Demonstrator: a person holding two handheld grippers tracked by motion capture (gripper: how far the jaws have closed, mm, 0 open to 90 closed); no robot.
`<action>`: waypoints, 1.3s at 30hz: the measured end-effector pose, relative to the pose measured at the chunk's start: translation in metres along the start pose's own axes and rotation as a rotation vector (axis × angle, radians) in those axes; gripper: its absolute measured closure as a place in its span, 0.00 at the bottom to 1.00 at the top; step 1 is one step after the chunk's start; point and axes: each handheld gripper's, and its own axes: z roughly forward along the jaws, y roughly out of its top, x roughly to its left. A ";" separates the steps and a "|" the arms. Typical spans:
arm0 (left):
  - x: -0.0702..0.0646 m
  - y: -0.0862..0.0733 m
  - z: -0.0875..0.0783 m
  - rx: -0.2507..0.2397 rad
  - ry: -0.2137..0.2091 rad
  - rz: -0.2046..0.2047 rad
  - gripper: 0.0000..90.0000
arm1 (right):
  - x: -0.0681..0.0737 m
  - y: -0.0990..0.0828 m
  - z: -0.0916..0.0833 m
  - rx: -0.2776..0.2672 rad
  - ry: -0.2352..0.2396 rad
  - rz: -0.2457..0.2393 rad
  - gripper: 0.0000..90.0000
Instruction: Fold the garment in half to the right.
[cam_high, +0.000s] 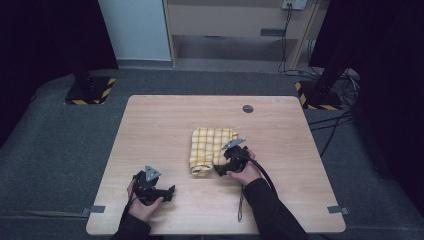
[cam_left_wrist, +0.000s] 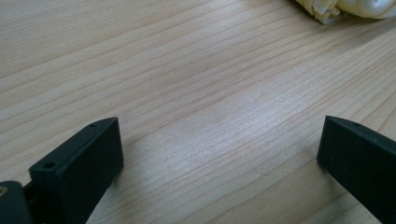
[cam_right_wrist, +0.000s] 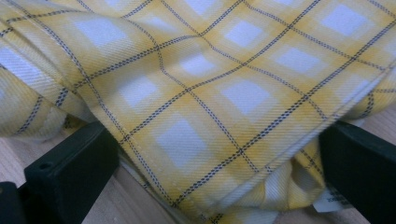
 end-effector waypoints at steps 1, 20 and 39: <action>0.000 0.000 0.000 0.000 0.000 0.000 0.00 | 0.000 0.000 0.000 -0.001 0.000 0.000 0.00; 0.000 0.000 0.000 0.000 0.000 0.000 0.00 | 0.000 0.005 0.004 0.006 0.000 0.003 0.00; 0.000 0.000 0.000 0.000 0.000 0.000 0.00 | -0.002 0.007 0.006 -0.003 0.006 -0.005 0.00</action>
